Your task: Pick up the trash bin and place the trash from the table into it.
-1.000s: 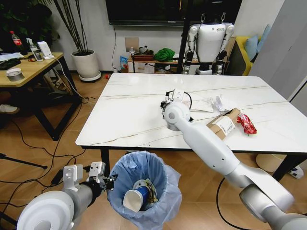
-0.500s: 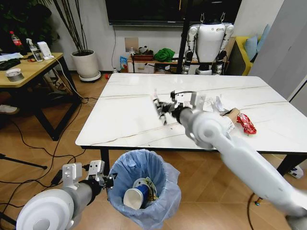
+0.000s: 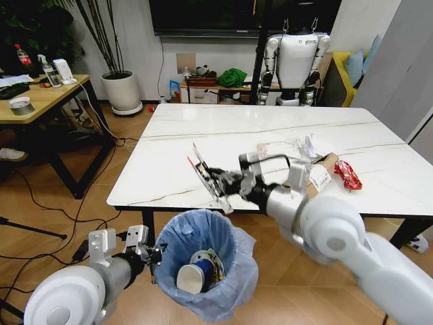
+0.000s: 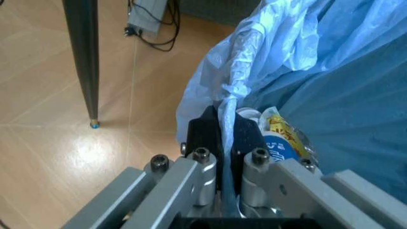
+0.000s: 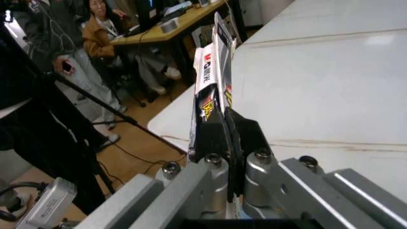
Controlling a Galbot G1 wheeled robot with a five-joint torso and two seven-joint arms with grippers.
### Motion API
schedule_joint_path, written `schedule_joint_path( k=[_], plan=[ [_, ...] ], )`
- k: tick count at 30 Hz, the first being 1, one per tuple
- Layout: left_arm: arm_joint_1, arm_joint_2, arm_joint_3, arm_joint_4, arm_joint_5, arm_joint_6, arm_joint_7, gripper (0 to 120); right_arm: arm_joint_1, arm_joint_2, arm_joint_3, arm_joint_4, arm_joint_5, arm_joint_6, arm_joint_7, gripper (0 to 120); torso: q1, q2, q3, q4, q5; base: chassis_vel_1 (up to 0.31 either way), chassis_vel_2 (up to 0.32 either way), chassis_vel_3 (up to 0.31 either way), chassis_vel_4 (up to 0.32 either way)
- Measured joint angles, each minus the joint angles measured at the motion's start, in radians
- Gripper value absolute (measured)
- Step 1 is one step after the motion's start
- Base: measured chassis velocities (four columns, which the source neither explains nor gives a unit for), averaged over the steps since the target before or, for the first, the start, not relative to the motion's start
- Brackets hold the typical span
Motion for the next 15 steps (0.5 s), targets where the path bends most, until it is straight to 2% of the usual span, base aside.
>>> schedule_joint_path(
  k=[9, 15],
  plan=[
    [0.003, 0.004, -0.007, 0.0, 0.0, 0.0, -0.008, 0, -0.1, -0.013, -0.031, 0.054, -0.081, 0.049, -0.103, 0, 0.0, 0.0, 0.0, -0.0001, 0.0, 0.0, 0.0, 0.0, 0.0],
    [0.002, 0.005, -0.005, 0.0, 0.001, 0.0, -0.008, 0, -0.133, -0.03, -0.056, 0.057, -0.18, 0.042, -0.133, 1, 0.0, 0.0, 0.0, -0.0001, -0.0001, 0.0, 0.0, 0.0, 0.0]
  ],
)
